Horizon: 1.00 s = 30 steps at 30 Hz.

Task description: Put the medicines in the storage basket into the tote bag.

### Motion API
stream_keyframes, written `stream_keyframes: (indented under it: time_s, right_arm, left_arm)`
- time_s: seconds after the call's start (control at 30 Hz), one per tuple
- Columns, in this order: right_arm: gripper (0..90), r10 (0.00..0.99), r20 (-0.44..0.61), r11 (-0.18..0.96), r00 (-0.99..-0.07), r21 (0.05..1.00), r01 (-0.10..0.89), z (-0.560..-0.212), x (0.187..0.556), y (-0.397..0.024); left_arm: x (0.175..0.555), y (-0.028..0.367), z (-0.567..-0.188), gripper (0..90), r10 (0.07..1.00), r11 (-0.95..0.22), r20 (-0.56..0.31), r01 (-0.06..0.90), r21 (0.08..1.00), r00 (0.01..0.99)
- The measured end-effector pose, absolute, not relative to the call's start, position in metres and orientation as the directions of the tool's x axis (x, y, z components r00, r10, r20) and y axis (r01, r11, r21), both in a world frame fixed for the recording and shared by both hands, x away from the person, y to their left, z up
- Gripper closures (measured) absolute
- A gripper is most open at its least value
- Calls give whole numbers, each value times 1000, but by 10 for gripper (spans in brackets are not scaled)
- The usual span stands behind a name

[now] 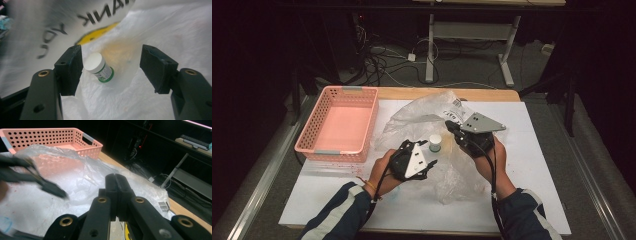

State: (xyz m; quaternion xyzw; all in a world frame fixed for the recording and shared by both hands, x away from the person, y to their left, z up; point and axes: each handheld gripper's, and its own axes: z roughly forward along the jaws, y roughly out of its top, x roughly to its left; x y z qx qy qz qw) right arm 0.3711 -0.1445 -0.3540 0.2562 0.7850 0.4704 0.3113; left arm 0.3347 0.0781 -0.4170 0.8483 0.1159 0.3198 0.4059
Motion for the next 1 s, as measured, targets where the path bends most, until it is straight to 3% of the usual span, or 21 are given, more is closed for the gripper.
stream_keyframes:
  time_s: [0.13, 0.17, 0.23, 0.43, 0.63, 0.73, 0.77, 0.93, 1.0]
  right_arm:
    - [900, 692, -250, 431, -677, 896, 110, -354, 370, -146]
    - [900, 691, -251, 433, -678, 894, 111, -355, 370, -146]
    - [900, 689, -248, 435, -681, 893, 115, -355, 369, -147]
    - [900, 662, -259, 452, -703, 886, 100, -354, 363, -151]
    - [900, 630, -259, 465, -732, 881, 89, -350, 352, -158]
    - [900, 617, -256, 468, -744, 879, 86, -349, 349, -161]
    - [900, 619, -255, 467, -743, 880, 87, -348, 348, -163]
    - [900, 623, -249, 458, -741, 885, 89, -346, 348, -168]
    - [874, 639, -237, 446, -732, 889, 102, -347, 347, -172]
  left_arm:
    - [314, 111, -403, 319, 501, -612, 472, -89, 786, 726]
    - [310, 118, -401, 224, 523, -618, 500, -98, 780, 690]
    - [309, 135, -396, 219, 566, -608, 513, -94, 788, 645]
    - [328, 170, -395, 167, 682, -570, 440, 48, 820, 585]
    - [348, 169, -414, 165, 660, -612, 386, 162, 774, 644]
    - [353, 164, -419, 225, 636, -656, 399, 191, 730, 661]
    - [356, 163, -420, 294, 631, -662, 390, 203, 722, 670]
    - [366, 159, -426, 386, 620, -681, 365, 245, 690, 695]
    - [368, 158, -428, 558, 621, -681, 358, 254, 687, 697]
